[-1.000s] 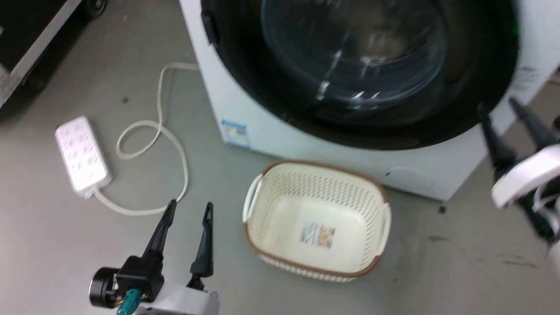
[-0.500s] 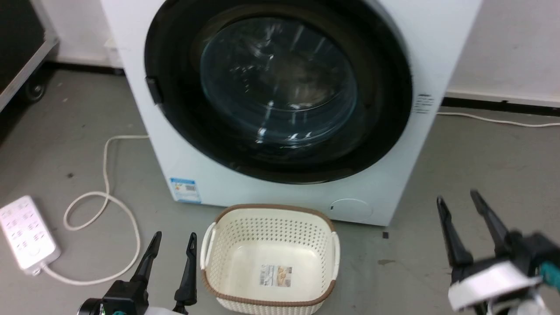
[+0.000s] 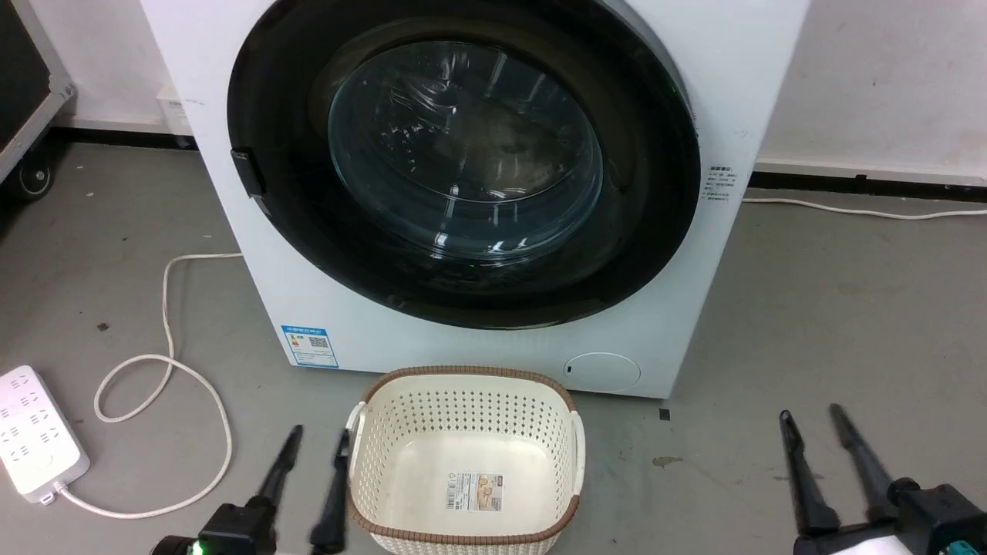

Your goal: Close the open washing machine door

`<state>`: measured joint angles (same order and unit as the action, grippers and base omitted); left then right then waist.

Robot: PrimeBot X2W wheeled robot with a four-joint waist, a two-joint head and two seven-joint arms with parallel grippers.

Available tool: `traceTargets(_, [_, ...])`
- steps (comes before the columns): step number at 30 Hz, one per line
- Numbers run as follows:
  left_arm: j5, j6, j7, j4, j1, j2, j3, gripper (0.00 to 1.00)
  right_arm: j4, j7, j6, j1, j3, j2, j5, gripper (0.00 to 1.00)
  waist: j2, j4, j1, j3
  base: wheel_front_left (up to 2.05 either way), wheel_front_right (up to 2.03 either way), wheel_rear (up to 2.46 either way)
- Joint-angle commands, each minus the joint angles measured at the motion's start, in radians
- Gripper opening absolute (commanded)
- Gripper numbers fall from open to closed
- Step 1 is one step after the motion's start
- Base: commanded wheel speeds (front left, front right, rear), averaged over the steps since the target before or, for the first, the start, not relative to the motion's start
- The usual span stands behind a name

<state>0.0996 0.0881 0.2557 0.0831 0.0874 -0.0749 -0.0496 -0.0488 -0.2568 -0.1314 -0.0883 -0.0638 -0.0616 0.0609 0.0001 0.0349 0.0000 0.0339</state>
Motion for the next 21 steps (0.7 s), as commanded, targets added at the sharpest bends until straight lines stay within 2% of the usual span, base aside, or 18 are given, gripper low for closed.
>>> traceTargets(1, [0.0,0.0,-0.001,0.0,0.0,0.0,0.0,0.0,0.0,0.0,0.0,0.0,0.0,0.0,0.0,0.0,-0.0001,0.0,0.0,0.0,0.0,0.0,0.0])
traceTargets(21, [-0.015,-0.014,-0.04,-0.013,-0.014,0.004,0.008,0.0,0.007,0.04,0.0,0.014,0.011,0.002,-0.009,0.0,-0.0001,-0.006,0.0,-0.005,0.0,0.0,0.0])
